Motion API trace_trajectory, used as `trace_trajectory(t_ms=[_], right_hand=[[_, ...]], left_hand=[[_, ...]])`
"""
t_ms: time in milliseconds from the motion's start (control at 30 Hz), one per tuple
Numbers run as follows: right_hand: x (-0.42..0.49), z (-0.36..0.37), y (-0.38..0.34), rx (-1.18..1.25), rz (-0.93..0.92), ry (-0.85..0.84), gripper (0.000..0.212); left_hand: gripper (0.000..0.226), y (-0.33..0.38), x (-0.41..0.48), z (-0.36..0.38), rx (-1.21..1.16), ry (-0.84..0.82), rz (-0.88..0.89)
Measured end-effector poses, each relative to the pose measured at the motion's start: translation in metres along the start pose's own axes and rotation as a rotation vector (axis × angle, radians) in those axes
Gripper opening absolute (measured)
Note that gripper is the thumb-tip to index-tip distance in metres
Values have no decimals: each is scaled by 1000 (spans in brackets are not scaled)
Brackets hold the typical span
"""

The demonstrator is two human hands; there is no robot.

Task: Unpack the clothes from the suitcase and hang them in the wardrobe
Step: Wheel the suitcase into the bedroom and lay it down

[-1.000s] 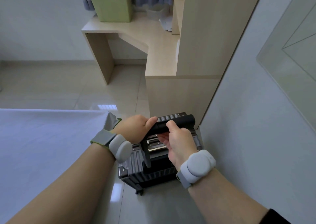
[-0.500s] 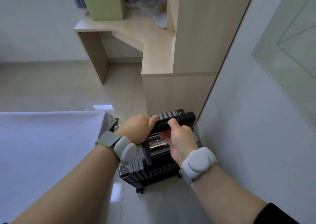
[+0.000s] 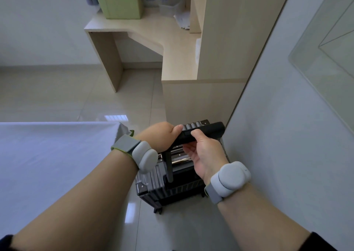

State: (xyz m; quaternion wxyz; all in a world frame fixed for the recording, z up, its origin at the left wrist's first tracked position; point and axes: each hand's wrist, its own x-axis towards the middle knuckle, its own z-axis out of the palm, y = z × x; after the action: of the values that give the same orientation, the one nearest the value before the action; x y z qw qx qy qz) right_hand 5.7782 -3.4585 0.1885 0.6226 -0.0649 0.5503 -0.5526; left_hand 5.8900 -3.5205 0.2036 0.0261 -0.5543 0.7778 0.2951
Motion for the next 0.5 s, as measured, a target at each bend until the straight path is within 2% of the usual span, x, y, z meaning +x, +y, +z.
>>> trace_trajectory(t_ms=[133,233,400,500], right_hand=[[0,4,-3,-33,-17,16,13],[1,3,-4,-50,-24,24,9],[4,1,-2,-57,-34,8,23],[6,-2,-1,-60,-35,14,18]], left_hand=[[61,6,4,1,-18,-11,17],[60,12,7,2,-3,-27,14],[52,9,13,-5,-84,-189,-11],[45,8,16,-11,-112,-261,-32]])
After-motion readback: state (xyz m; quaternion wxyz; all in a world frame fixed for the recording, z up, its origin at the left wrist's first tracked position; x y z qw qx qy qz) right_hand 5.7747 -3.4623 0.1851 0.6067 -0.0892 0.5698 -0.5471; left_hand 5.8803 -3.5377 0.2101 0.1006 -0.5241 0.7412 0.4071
